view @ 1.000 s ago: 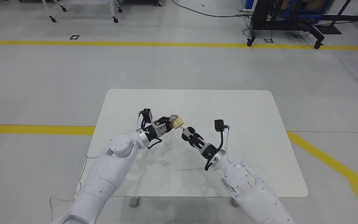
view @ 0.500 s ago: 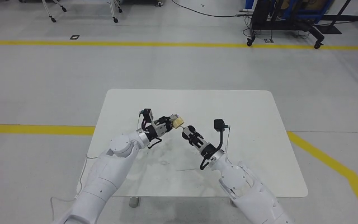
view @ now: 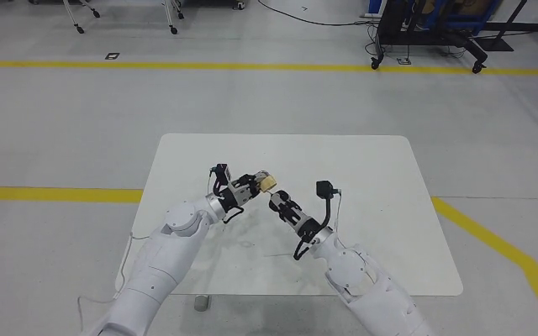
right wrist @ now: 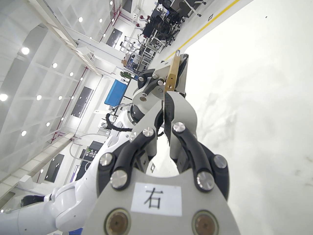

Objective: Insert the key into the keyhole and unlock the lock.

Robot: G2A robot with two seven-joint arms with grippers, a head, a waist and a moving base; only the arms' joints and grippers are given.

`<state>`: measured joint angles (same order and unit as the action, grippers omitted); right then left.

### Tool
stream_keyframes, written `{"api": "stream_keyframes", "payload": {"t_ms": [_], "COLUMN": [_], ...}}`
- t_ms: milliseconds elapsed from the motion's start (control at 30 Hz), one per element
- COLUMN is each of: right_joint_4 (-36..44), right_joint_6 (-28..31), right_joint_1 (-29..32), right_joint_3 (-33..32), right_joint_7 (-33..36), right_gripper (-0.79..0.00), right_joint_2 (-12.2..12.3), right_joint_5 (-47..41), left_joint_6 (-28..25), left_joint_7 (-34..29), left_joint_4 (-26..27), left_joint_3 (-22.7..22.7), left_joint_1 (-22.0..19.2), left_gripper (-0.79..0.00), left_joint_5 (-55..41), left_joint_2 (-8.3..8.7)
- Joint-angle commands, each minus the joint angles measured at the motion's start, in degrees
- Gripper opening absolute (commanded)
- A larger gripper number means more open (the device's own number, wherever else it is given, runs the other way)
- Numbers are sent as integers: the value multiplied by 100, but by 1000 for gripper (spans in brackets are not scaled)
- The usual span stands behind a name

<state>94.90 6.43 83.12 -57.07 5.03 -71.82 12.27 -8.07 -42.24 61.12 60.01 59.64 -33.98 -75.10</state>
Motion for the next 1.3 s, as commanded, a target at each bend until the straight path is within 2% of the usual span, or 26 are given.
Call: {"api": "stream_keyframes", "payload": {"t_ms": [0, 233, 433, 1033, 1267], "right_joint_4": [16, -4, 6, -82, -144], "right_joint_6": [-7, 59, -7, -157, -150], "right_joint_1": [19, 15, 56, -63, -79], "right_joint_3": [-11, 23, -87, -24, 26], "right_joint_7": [-6, 97, -143, 5, 12], "right_gripper": [-785, -785, -785, -785, -785], "right_joint_2": [-2, -34, -53, -135, -166], "right_joint_5": [17, -74, -95, -48, 15], "left_joint_6": [0, 34, 19, 48, -108], "left_joint_7": [6, -54, -66, -125, -213], "left_joint_4": [4, -4, -23, -62, -24], "left_joint_3": [6, 16, 36, 43, 24], "left_joint_1": [5, 8, 3, -18, -24], "left_gripper": [-785, -785, -785, -785, -785], "left_joint_5": [-4, -32, -56, 5, 189], "left_joint_2": [-4, -19, -34, -68, -71]}}
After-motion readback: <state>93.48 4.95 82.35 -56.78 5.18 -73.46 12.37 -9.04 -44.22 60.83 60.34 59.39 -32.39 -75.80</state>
